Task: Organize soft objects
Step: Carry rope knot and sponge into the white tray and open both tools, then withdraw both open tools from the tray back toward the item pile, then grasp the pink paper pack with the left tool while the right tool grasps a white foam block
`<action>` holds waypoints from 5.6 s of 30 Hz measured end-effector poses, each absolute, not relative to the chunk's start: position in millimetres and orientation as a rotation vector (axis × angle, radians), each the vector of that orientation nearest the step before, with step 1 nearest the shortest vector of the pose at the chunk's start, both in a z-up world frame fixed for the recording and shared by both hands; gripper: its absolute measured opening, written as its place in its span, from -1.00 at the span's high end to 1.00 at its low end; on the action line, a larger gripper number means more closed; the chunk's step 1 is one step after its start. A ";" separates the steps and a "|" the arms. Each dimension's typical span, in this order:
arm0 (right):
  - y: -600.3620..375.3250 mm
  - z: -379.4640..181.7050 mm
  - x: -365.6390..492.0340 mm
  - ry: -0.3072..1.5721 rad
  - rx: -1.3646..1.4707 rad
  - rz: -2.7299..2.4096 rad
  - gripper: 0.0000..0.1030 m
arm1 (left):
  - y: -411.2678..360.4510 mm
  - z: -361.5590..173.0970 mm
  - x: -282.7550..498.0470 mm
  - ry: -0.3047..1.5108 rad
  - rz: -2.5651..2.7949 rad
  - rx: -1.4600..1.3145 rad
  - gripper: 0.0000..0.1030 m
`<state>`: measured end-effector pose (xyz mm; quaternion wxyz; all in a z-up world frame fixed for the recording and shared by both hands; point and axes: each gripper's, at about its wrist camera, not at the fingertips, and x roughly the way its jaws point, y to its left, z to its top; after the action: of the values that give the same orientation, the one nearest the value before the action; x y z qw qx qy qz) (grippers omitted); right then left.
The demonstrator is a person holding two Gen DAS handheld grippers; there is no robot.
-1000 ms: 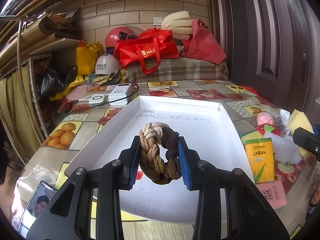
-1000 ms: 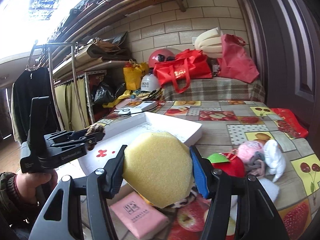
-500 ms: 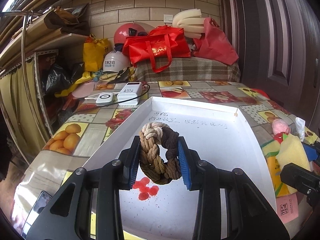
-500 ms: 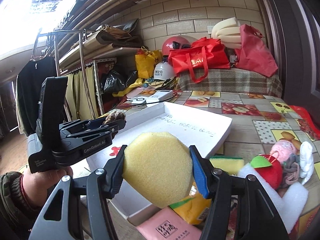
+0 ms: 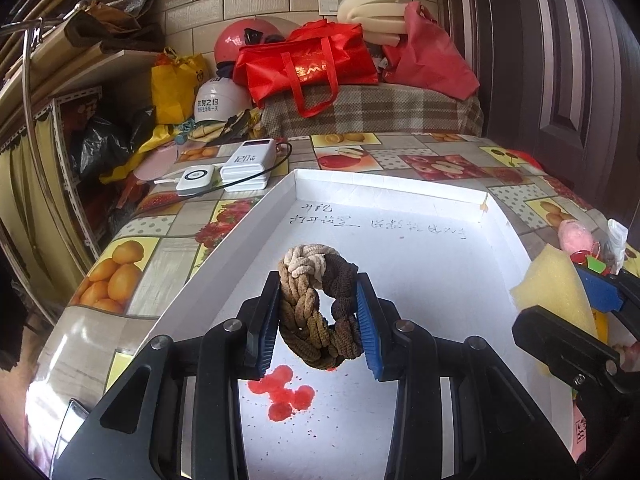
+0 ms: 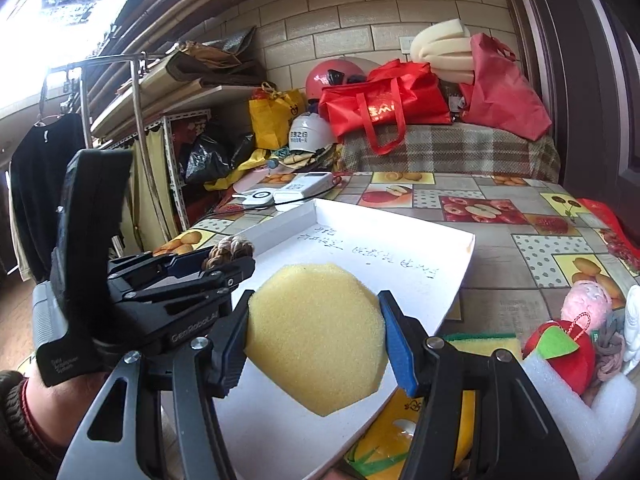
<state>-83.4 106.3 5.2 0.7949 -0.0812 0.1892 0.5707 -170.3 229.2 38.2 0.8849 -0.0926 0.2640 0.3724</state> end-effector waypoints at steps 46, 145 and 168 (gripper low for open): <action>96.4 10.3 -86.1 0.328 -0.092 1.173 -0.99 | 235.6 45.4 -198.9 0.444 0.919 -0.232 -0.78; -69.5 0.4 38.1 0.536 -0.258 0.982 -1.00 | 74.2 19.1 -69.7 0.793 0.138 -0.086 -0.77; -11.6 -26.1 31.5 0.706 -0.498 0.926 -1.00 | 28.0 4.6 -58.2 0.902 0.061 0.007 -0.26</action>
<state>31.5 -11.6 -26.1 0.8061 -0.2325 0.3300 0.4328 -58.2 28.0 4.6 0.8996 0.0031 0.4357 0.0292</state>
